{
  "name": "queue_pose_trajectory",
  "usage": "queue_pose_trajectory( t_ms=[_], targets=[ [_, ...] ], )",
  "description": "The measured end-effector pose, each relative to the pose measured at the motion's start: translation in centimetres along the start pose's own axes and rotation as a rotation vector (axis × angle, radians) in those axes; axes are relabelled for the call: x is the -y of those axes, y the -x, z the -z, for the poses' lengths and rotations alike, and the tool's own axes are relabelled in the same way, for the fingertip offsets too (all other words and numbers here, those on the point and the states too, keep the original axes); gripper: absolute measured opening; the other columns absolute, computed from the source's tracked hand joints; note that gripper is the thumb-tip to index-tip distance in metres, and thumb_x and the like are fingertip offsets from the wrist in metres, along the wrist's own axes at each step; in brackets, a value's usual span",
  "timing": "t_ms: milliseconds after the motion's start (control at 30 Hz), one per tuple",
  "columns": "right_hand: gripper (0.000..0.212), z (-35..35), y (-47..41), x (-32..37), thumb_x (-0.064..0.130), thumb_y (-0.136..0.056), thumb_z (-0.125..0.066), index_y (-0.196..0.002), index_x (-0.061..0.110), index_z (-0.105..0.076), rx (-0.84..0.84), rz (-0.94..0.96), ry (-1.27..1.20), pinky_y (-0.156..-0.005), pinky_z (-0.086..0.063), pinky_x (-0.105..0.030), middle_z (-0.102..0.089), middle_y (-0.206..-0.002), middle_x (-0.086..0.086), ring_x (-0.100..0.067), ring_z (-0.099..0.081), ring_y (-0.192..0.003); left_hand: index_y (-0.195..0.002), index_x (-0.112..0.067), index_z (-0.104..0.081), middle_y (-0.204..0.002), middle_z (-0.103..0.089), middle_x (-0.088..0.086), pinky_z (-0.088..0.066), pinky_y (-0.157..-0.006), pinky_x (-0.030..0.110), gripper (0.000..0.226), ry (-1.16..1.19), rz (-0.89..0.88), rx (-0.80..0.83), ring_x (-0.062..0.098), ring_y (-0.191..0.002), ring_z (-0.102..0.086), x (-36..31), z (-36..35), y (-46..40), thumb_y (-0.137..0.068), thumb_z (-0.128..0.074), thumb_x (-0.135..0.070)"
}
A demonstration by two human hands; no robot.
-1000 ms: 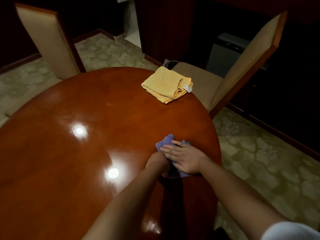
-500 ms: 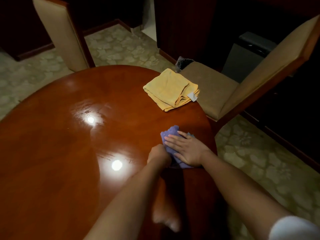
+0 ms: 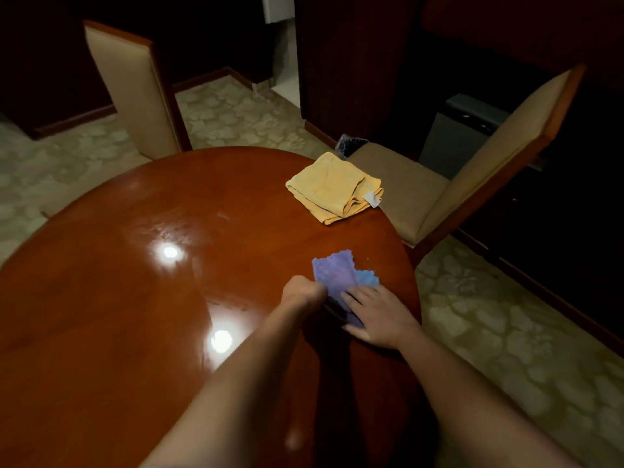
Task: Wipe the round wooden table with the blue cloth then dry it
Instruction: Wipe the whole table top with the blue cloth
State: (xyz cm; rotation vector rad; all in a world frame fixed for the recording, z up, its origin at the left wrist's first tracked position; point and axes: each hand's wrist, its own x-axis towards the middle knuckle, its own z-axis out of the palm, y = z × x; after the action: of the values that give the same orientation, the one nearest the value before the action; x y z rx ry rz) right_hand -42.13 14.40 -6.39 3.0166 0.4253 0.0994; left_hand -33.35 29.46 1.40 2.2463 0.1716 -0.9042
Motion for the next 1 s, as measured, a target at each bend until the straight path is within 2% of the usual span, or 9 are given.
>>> queue_pose_trajectory(
  t_ms=[100,200,333,433,533,667,767,867,1000],
  targets=[
    [0.034,1.3,-0.2,0.9,0.039,-0.06,-0.074,-0.084,0.016,-0.07,-0.086,-0.109,0.009,-0.059,-0.046,-0.026,-0.065,-0.076,0.001,-0.018,-0.064,-0.066,-0.061,-0.003,-0.052,-0.059,-0.052,0.013,-0.035,-0.046,0.026,0.016,0.132,0.01,0.015,0.023,-0.043,-0.044,-0.6,0.6,0.3,-0.075,-0.056,-0.005],
    [0.018,2.9,-1.1,0.4,0.022,-0.067,-0.046,-0.063,0.015,-0.062,-0.139,-0.198,-0.056,-0.052,-0.04,-0.028,-0.056,-0.055,-0.002,-0.024,-0.057,-0.05,-0.066,-0.004,-0.056,-0.061,-0.059,0.012,-0.033,-0.041,0.018,0.012,0.228,0.001,-0.003,0.017,-0.034,-0.045,-1.6,1.0,1.0,-0.077,-0.06,-0.006],
    [0.006,5.5,-1.7,-1.9,0.007,-0.075,-0.063,-0.081,0.007,-0.064,-0.028,-0.298,-0.18,-0.054,-0.046,-0.036,-0.063,-0.074,-0.011,-0.032,-0.061,-0.074,-0.076,-0.004,-0.059,-0.067,-0.063,0.009,-0.045,-0.055,0.025,0.005,0.288,-0.07,-0.078,0.02,-0.05,-0.053,-2.8,1.4,0.9,-0.079,-0.061,-0.008],
    [0.016,6.6,-2.3,-2.8,0.023,-0.092,-0.057,-0.101,0.009,-0.056,0.117,-0.3,-0.195,-0.075,-0.042,-0.037,-0.061,-0.101,-0.01,-0.029,-0.053,-0.1,-0.092,-0.007,-0.059,-0.087,-0.069,0.012,-0.052,-0.076,0.034,0.008,0.262,-0.108,-0.112,0.025,-0.076,-0.063,-2.4,1.1,0.1,-0.085,-0.058,-0.012],
    [0.028,6.6,-2.3,-2.6,0.036,-0.091,-0.061,-0.093,0.009,-0.054,0.161,-0.307,-0.3,-0.069,-0.035,-0.034,-0.059,-0.095,-0.009,-0.026,-0.053,-0.093,-0.095,-0.007,-0.066,-0.105,-0.068,0.016,-0.052,-0.086,0.038,0.016,0.202,-0.128,-0.138,0.033,-0.101,-0.064,-1.2,0.8,-0.7,-0.091,-0.054,-0.016],
    [0.036,6.4,-1.7,-2.5,0.044,-0.091,-0.058,-0.081,0.01,-0.053,0.23,-0.294,-0.4,-0.066,-0.034,-0.035,-0.052,-0.081,-0.005,-0.022,-0.05,-0.08,-0.069,-0.007,-0.061,-0.094,-0.069,0.017,-0.051,-0.073,0.033,0.021,0.203,-0.132,-0.121,0.027,-0.076,-0.063,0.0,0.7,-1.4,-0.09,-0.059,-0.009],
    [0.033,6.9,-1.7,-2.4,0.035,-0.099,-0.05,-0.094,0.008,-0.066,0.159,-0.283,-0.38,-0.07,-0.036,-0.034,-0.057,-0.09,-0.009,-0.026,-0.054,-0.09,-0.061,-0.007,-0.056,-0.078,-0.066,0.017,-0.051,-0.063,0.032,0.03,0.238,-0.111,-0.102,0.023,-0.054,-0.057,0.3,0.7,-1.8,-0.09,-0.055,0.001],
    [0.018,7.1,-1.3,-2.1,0.021,-0.09,-0.061,-0.08,0.009,-0.069,-0.049,-0.178,-0.193,-0.06,-0.045,-0.033,-0.063,-0.079,-0.009,-0.029,-0.059,-0.078,-0.064,-0.005,-0.055,-0.082,-0.064,0.02,-0.055,-0.062,0.036,0.028,0.291,-0.066,-0.071,0.027,-0.061,-0.059,0.4,0.5,-1.7,-0.088,-0.052,0.008],
    [0.026,5.5,0.1,-0.7,0.033,-0.074,-0.052,-0.055,0.017,-0.059,-0.04,-0.086,-0.058,-0.041,-0.04,-0.025,-0.057,-0.057,-0.001,-0.023,-0.058,-0.053,-0.06,-0.011,-0.052,-0.089,-0.066,0.018,-0.055,-0.066,0.036,0.028,0.235,-0.054,-0.149,0.025,-0.072,-0.062,1.1,-0.5,-1.5,-0.082,-0.053,0.006]
  ],
)
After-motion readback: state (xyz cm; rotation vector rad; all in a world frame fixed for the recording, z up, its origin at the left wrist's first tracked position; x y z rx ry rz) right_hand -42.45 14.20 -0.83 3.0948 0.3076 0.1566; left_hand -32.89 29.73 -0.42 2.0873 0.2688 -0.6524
